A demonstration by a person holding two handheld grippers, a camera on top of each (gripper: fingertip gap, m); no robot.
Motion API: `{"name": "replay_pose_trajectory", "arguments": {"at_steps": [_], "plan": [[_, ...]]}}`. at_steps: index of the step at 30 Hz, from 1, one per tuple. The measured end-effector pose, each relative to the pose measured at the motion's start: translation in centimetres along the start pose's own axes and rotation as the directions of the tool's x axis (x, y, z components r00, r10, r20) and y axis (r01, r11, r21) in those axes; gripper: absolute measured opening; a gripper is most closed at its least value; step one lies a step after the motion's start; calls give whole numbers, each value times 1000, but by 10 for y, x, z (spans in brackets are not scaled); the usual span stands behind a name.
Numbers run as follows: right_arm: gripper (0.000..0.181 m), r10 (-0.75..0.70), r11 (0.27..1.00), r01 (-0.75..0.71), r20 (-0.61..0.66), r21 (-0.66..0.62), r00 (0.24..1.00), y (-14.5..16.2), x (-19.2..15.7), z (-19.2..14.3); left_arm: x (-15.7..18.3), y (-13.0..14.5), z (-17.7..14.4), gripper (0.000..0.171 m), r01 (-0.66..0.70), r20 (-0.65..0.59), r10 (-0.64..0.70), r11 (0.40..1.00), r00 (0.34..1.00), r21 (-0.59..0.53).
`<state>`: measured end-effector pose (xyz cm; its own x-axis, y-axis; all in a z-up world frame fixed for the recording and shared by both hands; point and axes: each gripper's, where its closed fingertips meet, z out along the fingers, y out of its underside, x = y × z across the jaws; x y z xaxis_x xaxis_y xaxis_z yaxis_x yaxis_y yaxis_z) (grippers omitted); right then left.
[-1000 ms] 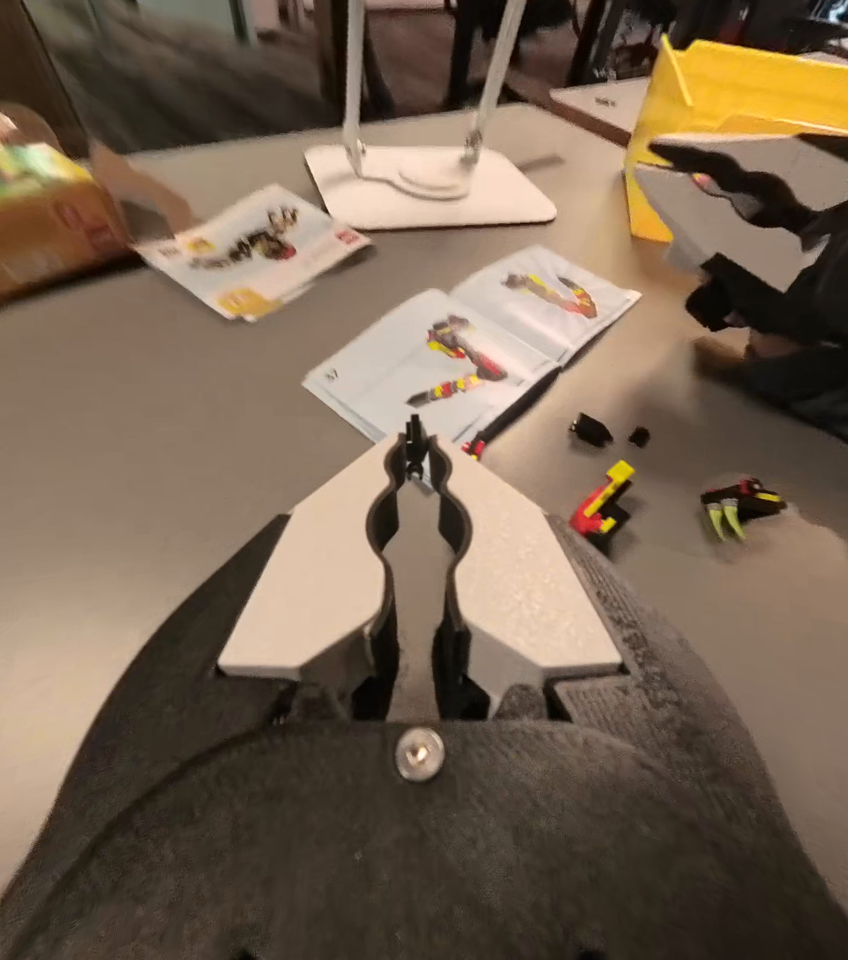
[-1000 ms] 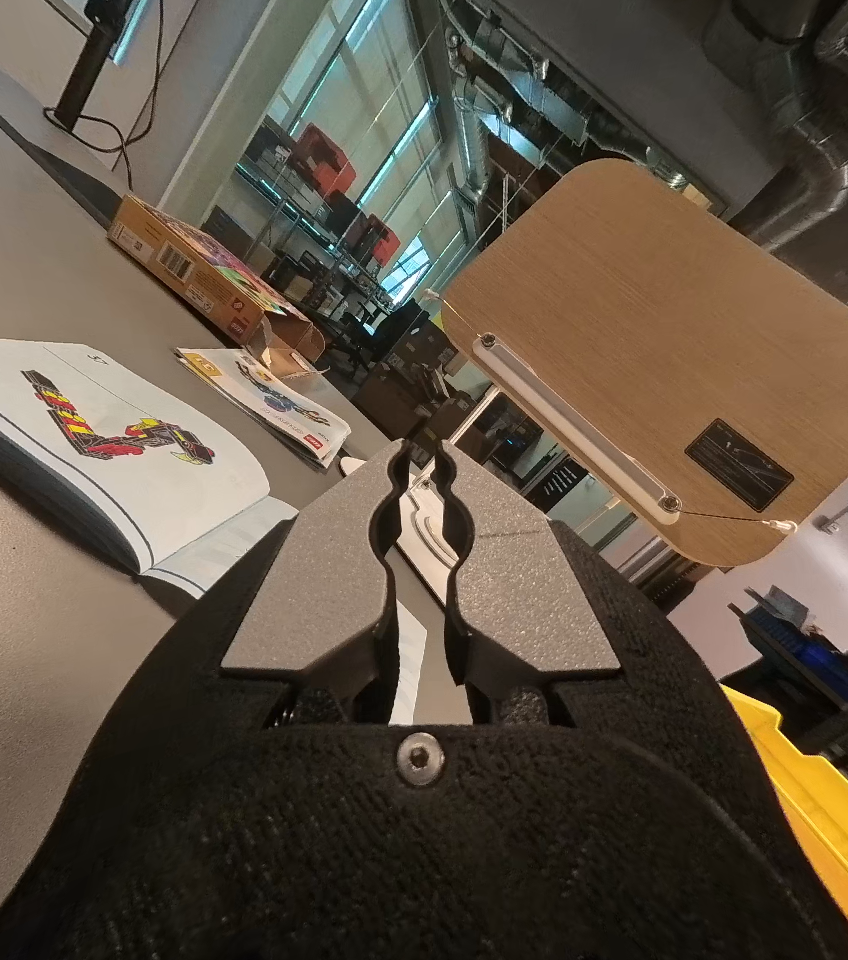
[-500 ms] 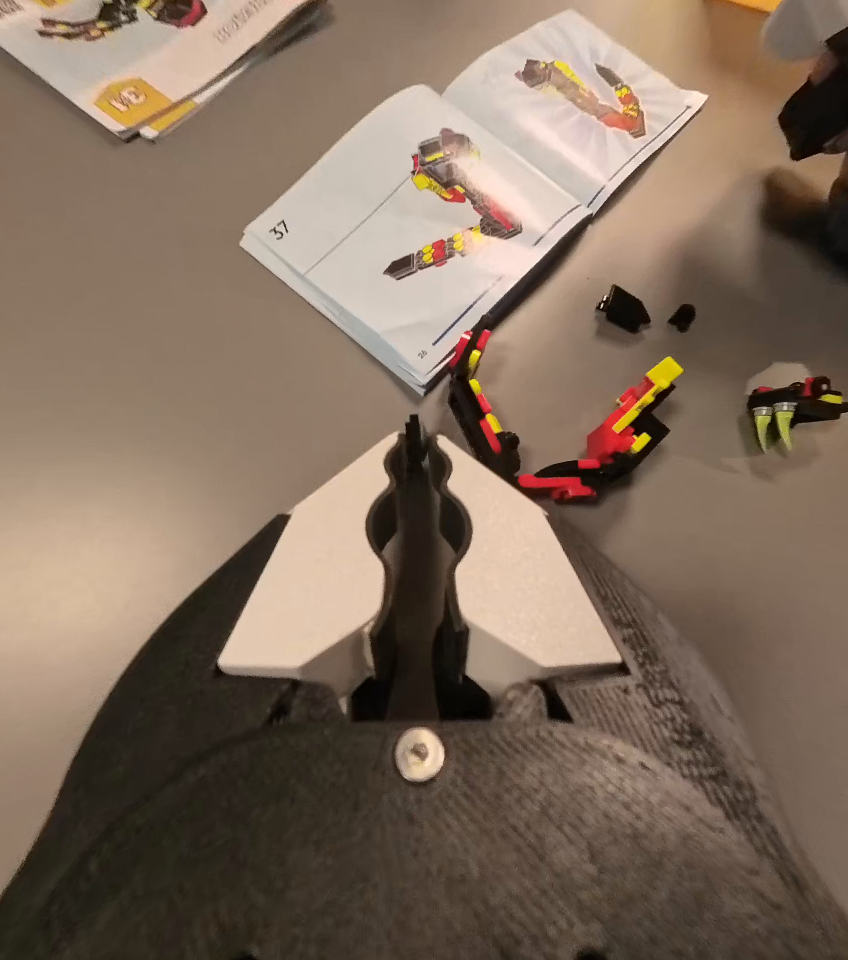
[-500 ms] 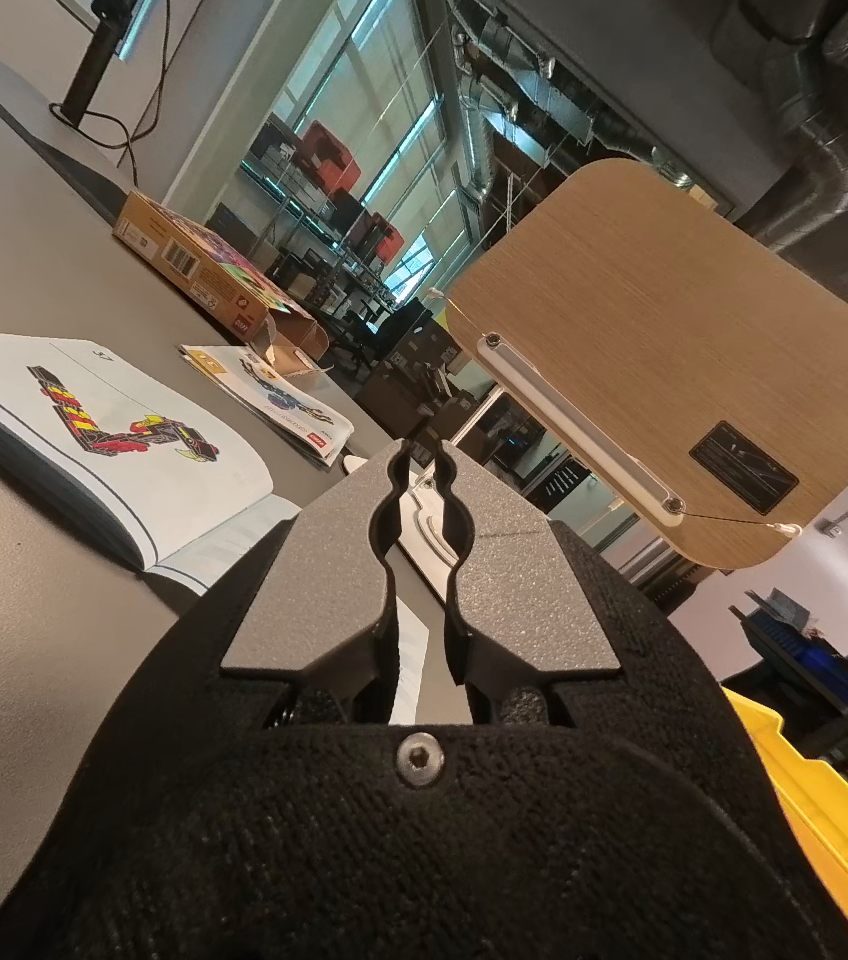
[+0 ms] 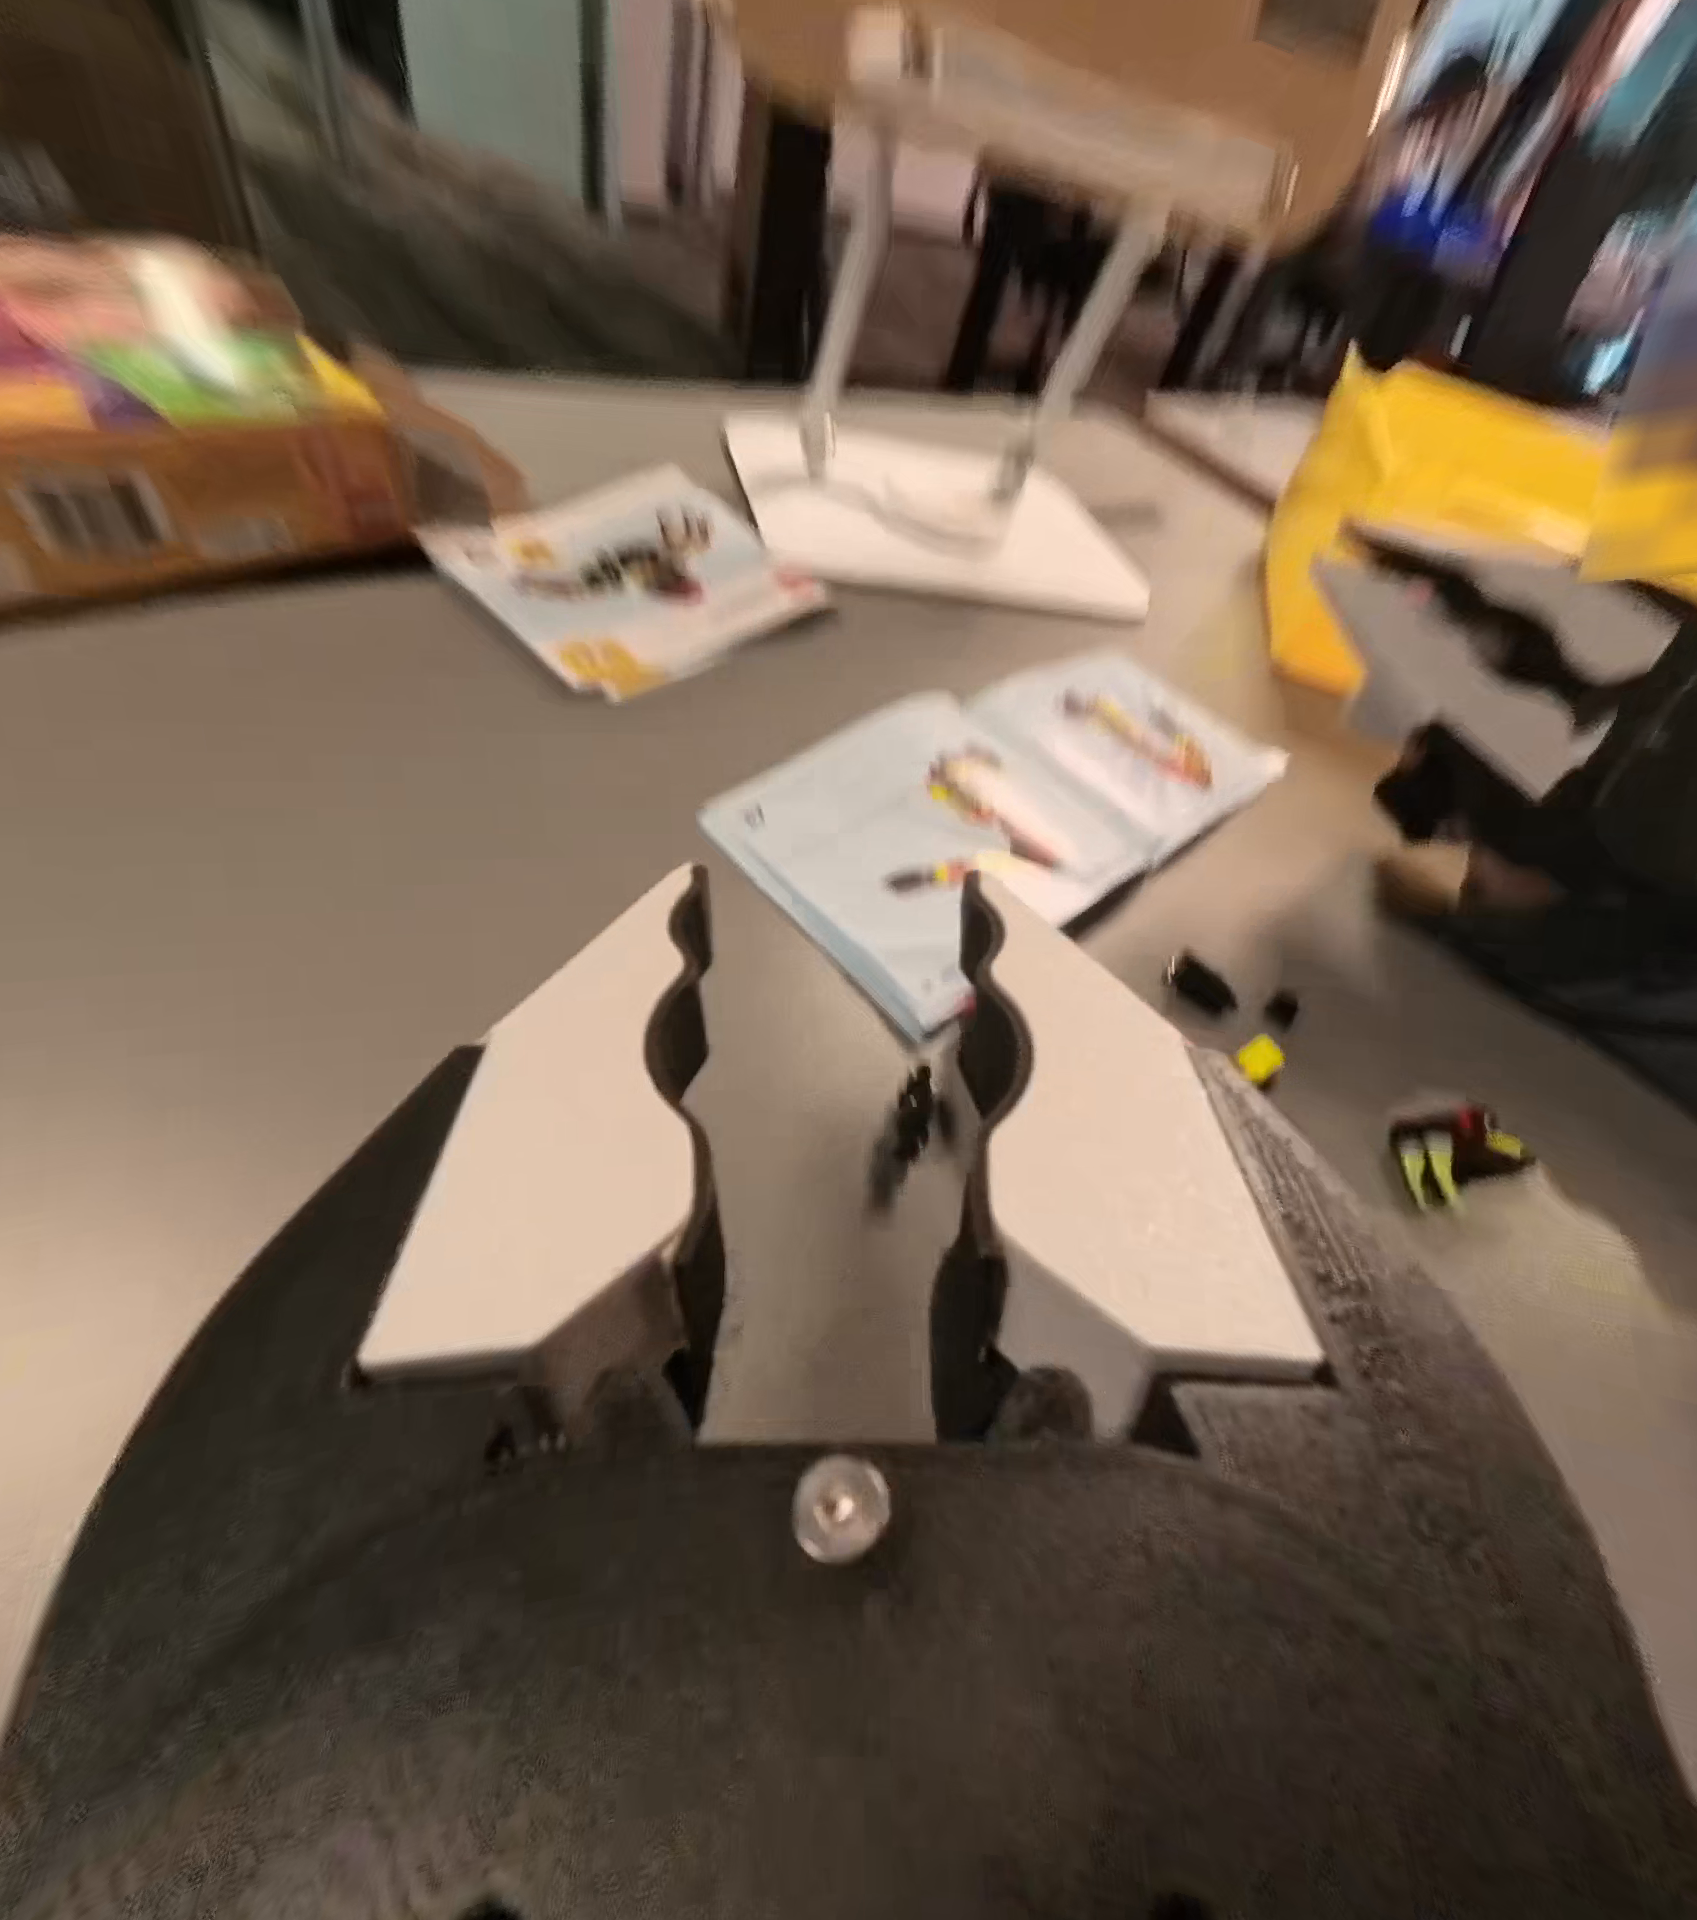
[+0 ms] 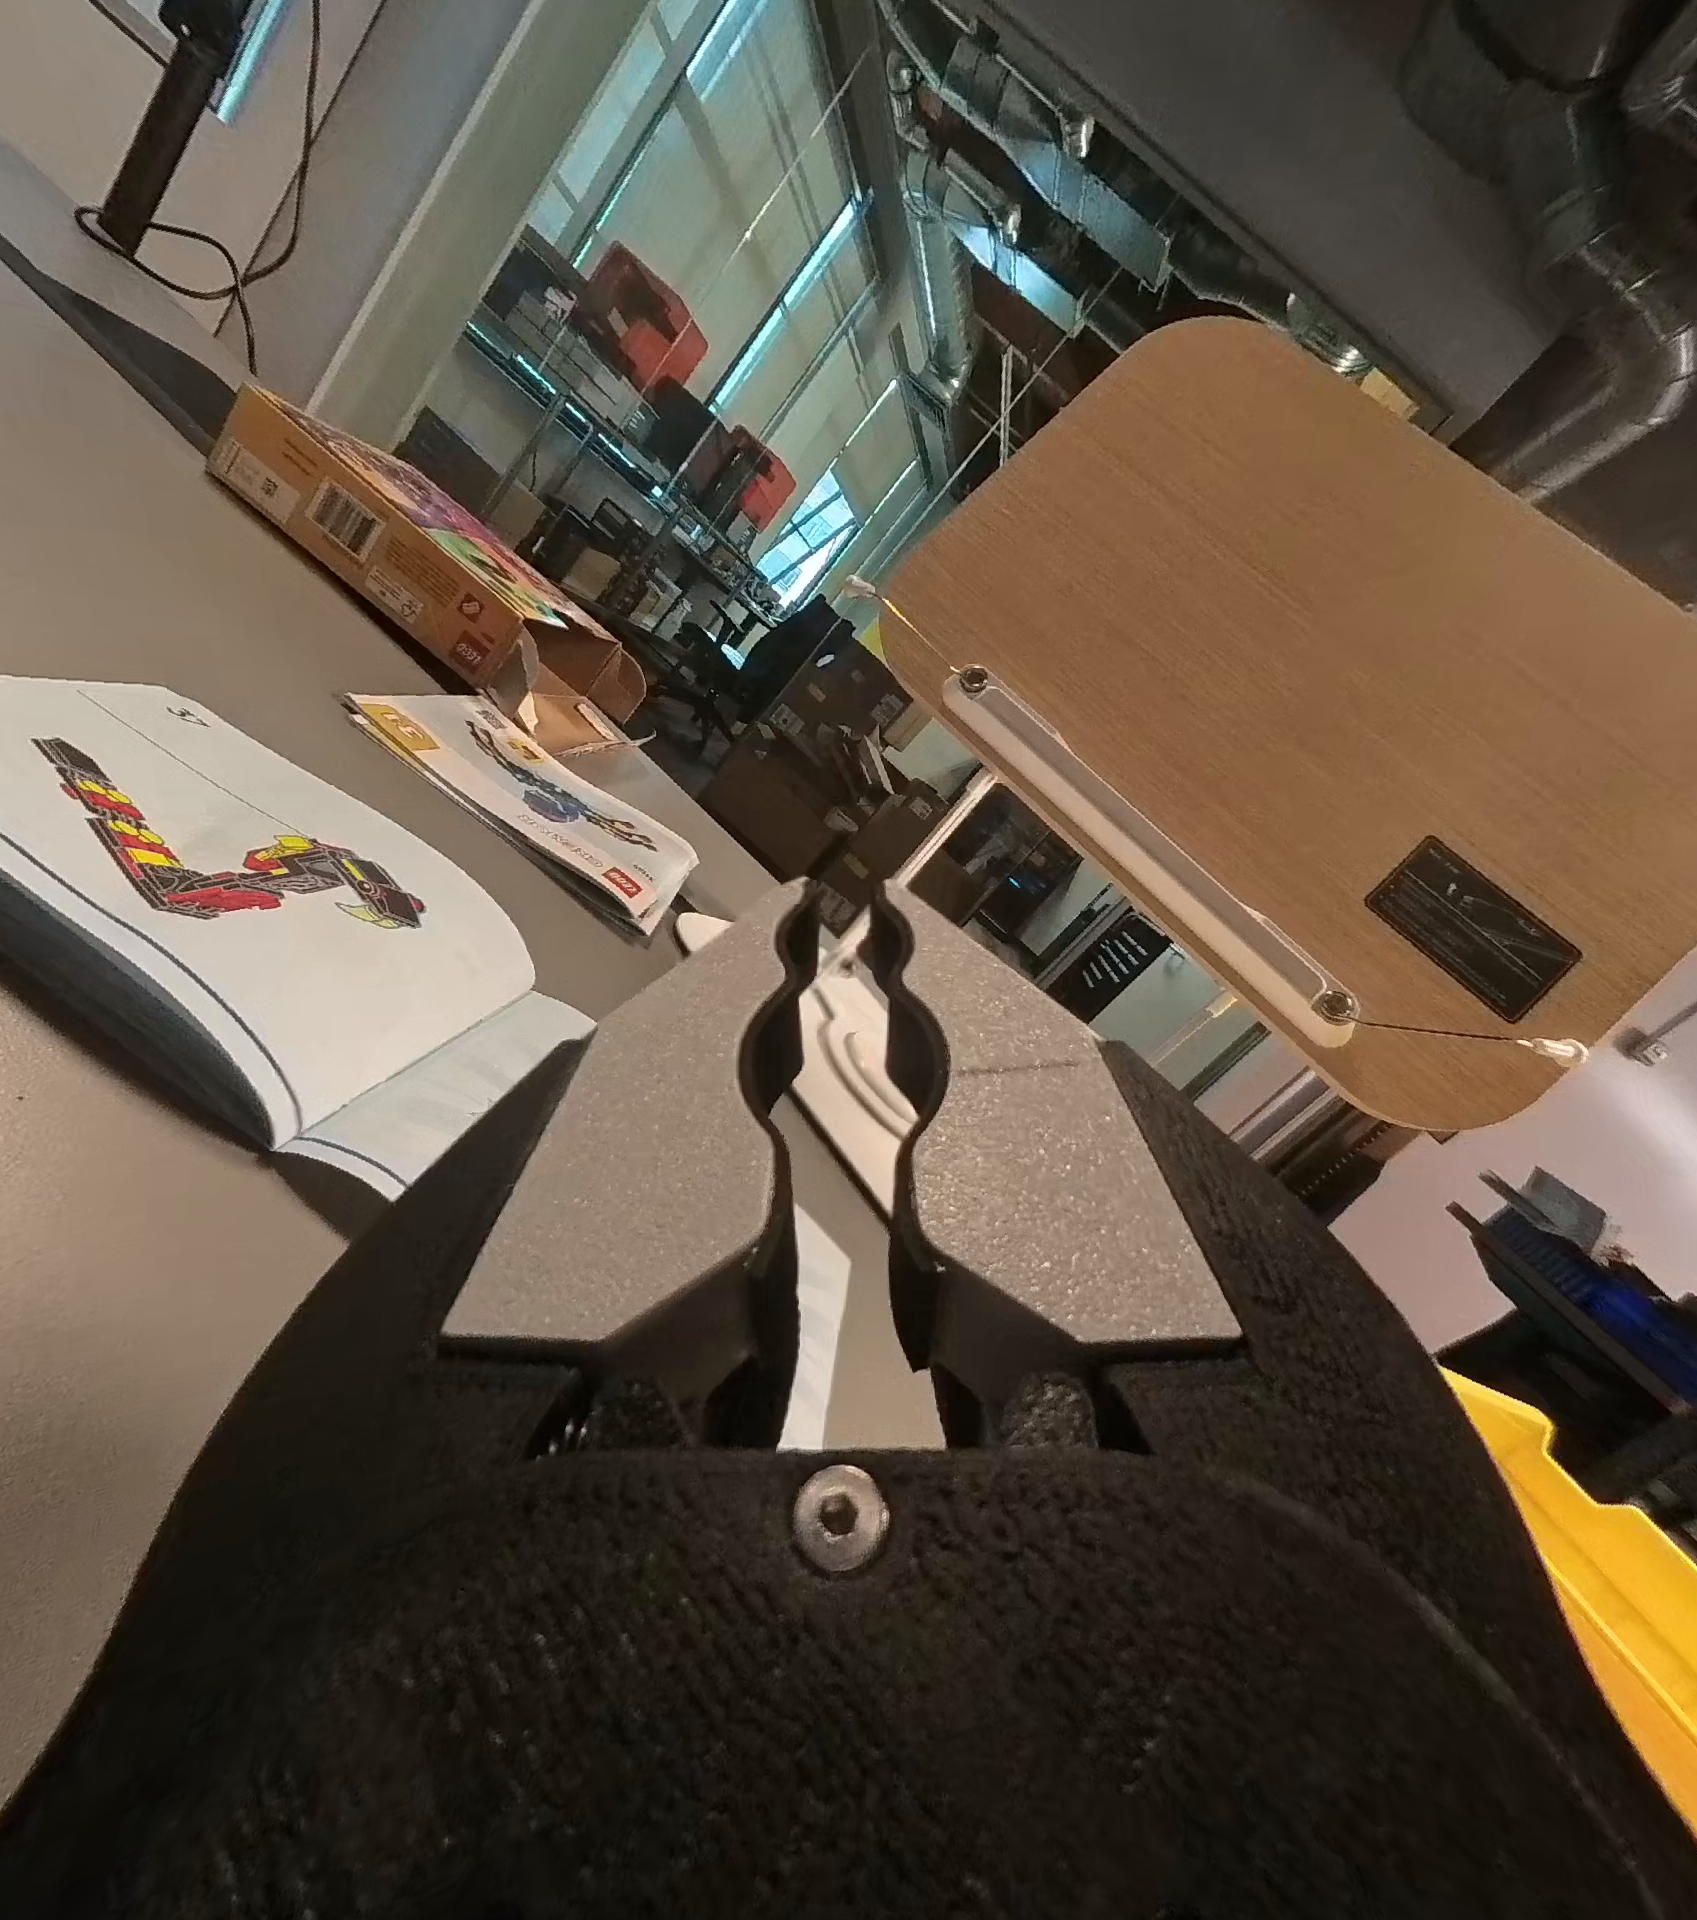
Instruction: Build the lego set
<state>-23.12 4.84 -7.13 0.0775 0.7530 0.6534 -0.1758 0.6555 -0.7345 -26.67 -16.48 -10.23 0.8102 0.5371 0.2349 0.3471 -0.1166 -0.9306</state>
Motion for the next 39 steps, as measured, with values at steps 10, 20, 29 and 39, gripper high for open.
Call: {"name": "replay_pose_trajectory", "arguments": {"at_steps": [10, 20, 29, 39], "plan": [[8, 107, 994, -109, -162, -4, 981, 7, 38, -6, -26, -40, -33, 46, 78, 17, -96, 888, 995, 452], [8, 110, 993, -114, -157, -11, 981, 9, 37, -6, -25, -37, -29, 44, 98, -12, -103, 896, 995, 432], [8, 108, 994, -110, -145, -10, 984, 8, 35, -5, -23, -36, -28, 44, 94, -17, -96, 901, 995, 424], [7, 96, 995, -98, -125, -11, 987, 7, 31, -4, -20, -34, -25, 43, 90, -27, -86, 909, 996, 407]]}}
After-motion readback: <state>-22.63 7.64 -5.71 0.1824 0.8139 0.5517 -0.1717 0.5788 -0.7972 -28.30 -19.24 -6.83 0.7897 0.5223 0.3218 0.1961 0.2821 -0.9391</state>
